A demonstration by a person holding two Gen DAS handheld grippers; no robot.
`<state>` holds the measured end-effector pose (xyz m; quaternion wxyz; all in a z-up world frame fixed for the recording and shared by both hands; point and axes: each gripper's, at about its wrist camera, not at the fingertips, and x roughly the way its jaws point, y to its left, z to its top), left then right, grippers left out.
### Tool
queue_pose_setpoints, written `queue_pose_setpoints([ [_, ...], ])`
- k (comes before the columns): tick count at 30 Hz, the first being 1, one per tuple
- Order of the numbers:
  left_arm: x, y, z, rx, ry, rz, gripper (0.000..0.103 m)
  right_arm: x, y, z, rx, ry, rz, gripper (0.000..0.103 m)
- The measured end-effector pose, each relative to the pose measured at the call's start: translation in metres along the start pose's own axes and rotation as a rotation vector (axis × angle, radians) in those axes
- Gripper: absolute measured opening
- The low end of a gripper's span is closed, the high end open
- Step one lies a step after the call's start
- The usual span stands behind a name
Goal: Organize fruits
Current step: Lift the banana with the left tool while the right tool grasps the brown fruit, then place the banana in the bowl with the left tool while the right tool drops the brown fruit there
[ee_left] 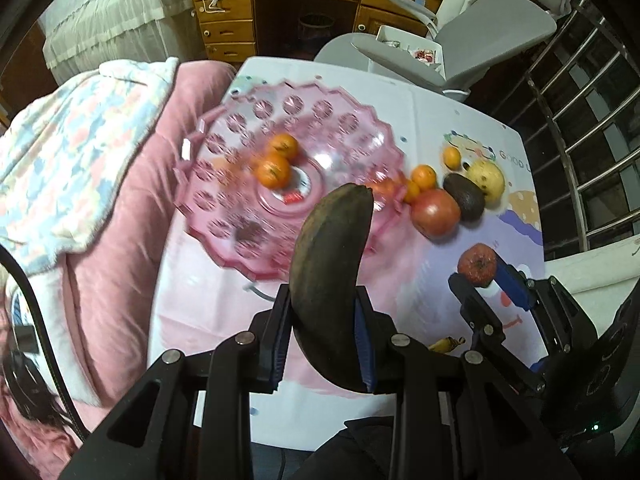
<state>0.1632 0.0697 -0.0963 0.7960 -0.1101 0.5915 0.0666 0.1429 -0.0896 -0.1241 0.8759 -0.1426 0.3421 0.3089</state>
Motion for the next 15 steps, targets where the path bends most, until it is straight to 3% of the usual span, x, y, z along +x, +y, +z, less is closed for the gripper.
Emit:
queue_pose_setpoints([
  [8,0.002,0.047,0.040,0.099,0.002,0.004,0.027,0.021,0.036,0.026,0.062,-0.012,-0.061,0.031],
  [15,0.030,0.076,0.073,0.209,0.051,-0.009,0.027,0.058,0.063,0.039,0.130,0.018,-0.126,0.031],
])
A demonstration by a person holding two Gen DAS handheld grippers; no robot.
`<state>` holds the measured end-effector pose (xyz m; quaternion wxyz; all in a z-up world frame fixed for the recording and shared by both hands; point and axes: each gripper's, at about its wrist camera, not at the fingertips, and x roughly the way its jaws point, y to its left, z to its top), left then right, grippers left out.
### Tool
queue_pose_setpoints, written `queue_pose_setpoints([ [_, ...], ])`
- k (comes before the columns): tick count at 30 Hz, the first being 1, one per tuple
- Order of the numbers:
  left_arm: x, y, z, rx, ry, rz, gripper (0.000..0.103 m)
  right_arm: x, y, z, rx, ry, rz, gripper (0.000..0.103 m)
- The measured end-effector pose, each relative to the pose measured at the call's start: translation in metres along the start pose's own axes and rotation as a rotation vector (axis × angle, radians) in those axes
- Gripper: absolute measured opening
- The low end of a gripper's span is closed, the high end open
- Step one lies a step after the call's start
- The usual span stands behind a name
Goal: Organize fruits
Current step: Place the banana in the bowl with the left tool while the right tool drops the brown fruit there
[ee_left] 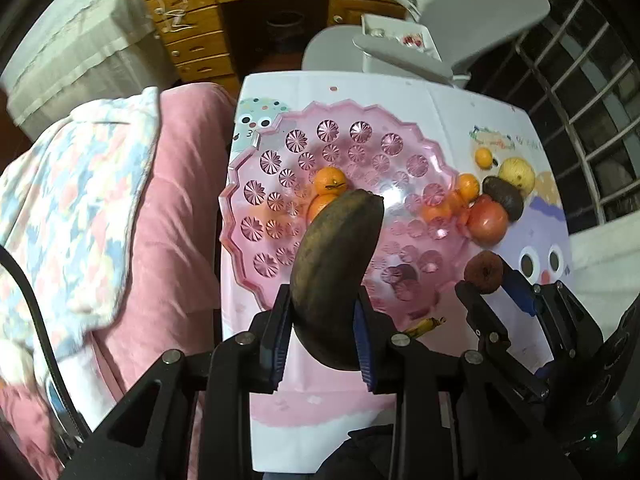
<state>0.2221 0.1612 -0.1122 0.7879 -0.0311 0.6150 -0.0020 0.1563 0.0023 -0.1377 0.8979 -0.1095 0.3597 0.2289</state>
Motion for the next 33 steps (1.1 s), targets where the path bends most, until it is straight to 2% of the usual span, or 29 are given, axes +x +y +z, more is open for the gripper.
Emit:
queue_pose_setpoints([
  [7,0.050,0.020,0.031,0.122,0.099,-0.023,0.027,0.039,0.016,0.006,0.066,0.085,-0.083,0.031],
  [10,0.072,0.022,0.043,0.143,0.132,-0.023,0.027,0.055,0.018,0.007,0.077,0.131,-0.108,0.031],
  [13,0.095,0.022,0.051,0.155,0.178,-0.015,0.027,0.069,0.019,0.007,0.081,0.167,-0.130,0.031],
  [18,0.119,0.024,0.065,0.159,0.209,-0.030,0.027,0.089,0.017,0.008,0.119,0.229,-0.143,0.031],
  [26,0.143,0.028,0.076,0.125,0.223,-0.029,0.028,0.100,0.010,0.014,0.185,0.226,-0.147,0.031],
  [33,0.129,0.022,0.074,0.125,0.205,-0.052,0.049,0.098,0.005,0.021,0.265,0.241,-0.112,0.031],
])
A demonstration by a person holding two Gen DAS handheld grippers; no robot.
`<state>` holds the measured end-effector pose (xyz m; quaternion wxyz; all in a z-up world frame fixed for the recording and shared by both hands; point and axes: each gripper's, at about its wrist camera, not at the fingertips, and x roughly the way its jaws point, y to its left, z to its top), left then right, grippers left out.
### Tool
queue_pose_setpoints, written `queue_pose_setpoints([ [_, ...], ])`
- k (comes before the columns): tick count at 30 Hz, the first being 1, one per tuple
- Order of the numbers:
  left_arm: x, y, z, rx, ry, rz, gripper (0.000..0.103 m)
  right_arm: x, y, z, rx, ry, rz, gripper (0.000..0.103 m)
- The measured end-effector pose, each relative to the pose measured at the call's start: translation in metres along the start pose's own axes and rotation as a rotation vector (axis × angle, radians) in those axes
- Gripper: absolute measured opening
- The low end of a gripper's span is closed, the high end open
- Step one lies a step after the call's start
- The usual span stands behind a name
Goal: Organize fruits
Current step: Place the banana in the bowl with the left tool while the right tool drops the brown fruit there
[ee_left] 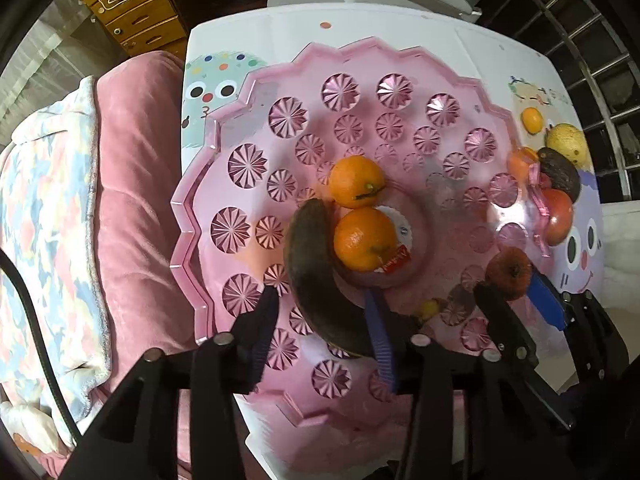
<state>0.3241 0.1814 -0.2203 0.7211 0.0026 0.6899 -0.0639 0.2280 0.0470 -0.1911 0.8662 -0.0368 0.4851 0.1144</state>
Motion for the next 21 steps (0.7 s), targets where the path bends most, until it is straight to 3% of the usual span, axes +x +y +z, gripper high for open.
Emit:
queue_pose_setpoints([
  [4,-0.019,-0.008,-0.009,0.008,-0.036,-0.015,0.057,-0.013,-0.003,0.004,0.045,0.009,0.023,0.032],
  [8,-0.034,-0.017,-0.021,0.025,-0.064,-0.040,0.058,-0.035,-0.008,0.003,0.075,-0.016,0.013,0.043],
  [11,-0.048,-0.028,-0.030,0.040,-0.094,-0.054,0.060,-0.050,-0.015,-0.001,0.100,-0.016,0.005,0.044],
  [13,-0.057,-0.034,-0.038,0.042,-0.112,-0.071,0.067,-0.059,-0.023,-0.003,0.140,0.009,0.009,0.044],
  [21,-0.093,-0.064,-0.080,0.031,-0.176,-0.082,0.067,-0.093,-0.062,-0.013,0.246,0.081,0.030,0.045],
])
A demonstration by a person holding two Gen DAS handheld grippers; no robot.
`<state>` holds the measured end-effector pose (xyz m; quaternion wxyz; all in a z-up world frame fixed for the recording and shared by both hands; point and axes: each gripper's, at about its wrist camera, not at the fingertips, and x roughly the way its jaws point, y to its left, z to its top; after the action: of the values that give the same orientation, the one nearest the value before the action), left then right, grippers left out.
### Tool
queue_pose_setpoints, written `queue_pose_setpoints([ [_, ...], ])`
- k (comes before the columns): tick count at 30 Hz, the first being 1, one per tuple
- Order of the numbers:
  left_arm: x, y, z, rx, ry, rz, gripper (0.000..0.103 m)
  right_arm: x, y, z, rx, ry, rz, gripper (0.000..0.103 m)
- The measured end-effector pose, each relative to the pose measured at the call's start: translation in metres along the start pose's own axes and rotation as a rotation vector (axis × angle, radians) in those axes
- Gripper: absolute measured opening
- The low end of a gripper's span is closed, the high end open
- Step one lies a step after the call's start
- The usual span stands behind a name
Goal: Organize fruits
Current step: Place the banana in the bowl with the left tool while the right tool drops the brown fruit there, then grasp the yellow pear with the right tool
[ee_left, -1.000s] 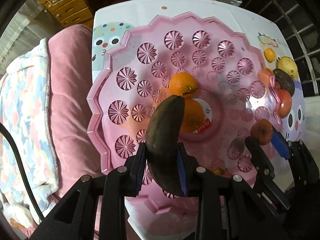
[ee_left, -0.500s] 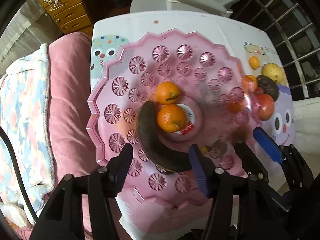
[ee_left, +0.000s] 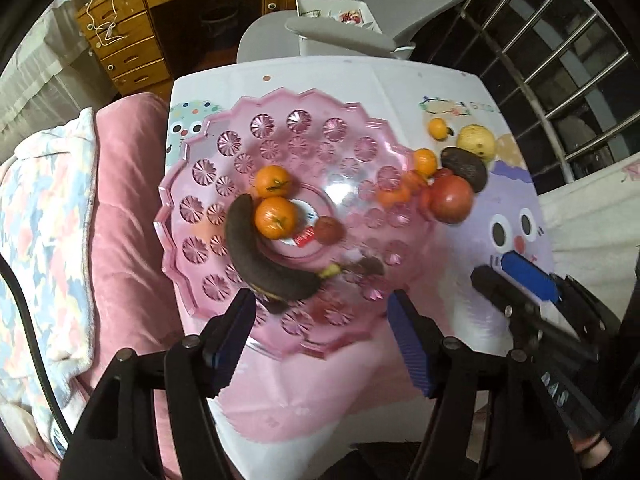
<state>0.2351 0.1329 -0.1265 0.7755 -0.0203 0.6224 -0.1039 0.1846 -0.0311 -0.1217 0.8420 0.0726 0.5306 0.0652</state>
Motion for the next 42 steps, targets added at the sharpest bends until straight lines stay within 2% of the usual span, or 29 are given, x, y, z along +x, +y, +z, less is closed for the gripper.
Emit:
queue_pose_setpoints([
  [7,-0.016,-0.041,-0.021,-0.075,-0.046,-0.022,0.067,-0.019,-0.050,0.006,0.045,0.037,0.049,0.046],
  [11,-0.012,-0.068,-0.025,-0.126,-0.077,-0.044,0.067,-0.024,-0.083,0.014,0.066,0.068,0.048,0.047],
  [17,0.012,-0.103,-0.022,-0.211,-0.062,-0.057,0.070,-0.020,-0.130,0.029,0.075,0.129,0.053,0.052],
  [20,0.024,-0.117,-0.018,-0.264,-0.058,-0.063,0.077,-0.017,-0.150,0.039,0.081,0.148,0.063,0.057],
  [24,0.040,-0.129,-0.011,-0.325,-0.058,-0.081,0.079,-0.013,-0.173,0.055,0.079,0.159,0.078,0.061],
  [31,0.065,-0.140,0.005,-0.449,-0.081,-0.113,0.088,0.007,-0.209,0.090,0.137,0.181,0.126,0.067],
  [42,0.113,-0.143,0.035,-0.621,-0.058,-0.107,0.089,0.071,-0.241,0.128,0.257,0.260,0.180,0.074],
])
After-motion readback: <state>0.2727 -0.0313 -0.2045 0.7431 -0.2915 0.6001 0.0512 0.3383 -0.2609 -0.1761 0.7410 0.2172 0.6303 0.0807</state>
